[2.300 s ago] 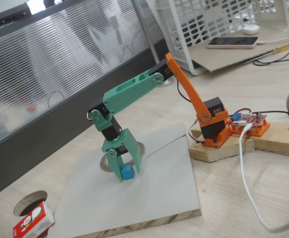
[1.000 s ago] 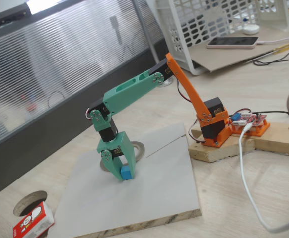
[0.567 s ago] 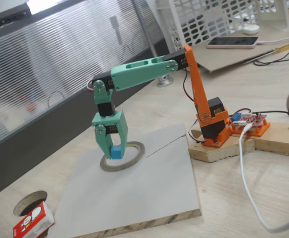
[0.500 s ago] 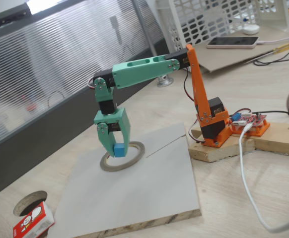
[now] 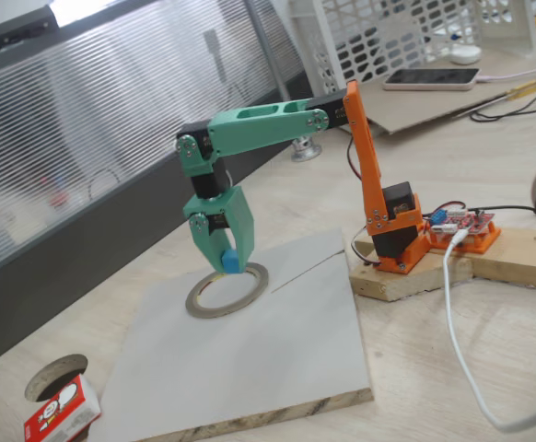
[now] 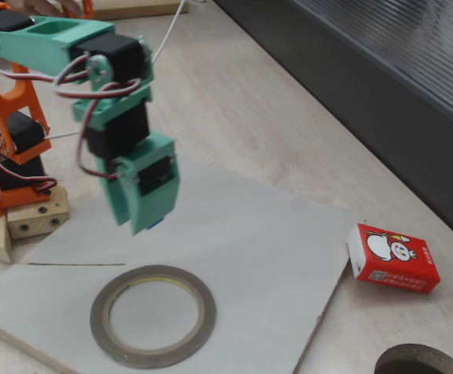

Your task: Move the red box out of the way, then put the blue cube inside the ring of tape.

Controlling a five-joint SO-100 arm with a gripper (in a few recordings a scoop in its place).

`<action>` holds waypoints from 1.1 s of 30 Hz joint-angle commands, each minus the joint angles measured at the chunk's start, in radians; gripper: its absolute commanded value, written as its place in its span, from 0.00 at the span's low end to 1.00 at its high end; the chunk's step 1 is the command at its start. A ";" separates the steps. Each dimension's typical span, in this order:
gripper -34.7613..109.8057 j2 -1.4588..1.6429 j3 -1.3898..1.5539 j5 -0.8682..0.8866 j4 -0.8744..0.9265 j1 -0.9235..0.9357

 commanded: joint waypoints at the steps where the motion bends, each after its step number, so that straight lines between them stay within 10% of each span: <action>1: 0.33 0.031 0.008 0.009 0.008 0.098; 33: 0.32 -0.272 -0.011 0.008 -0.298 0.115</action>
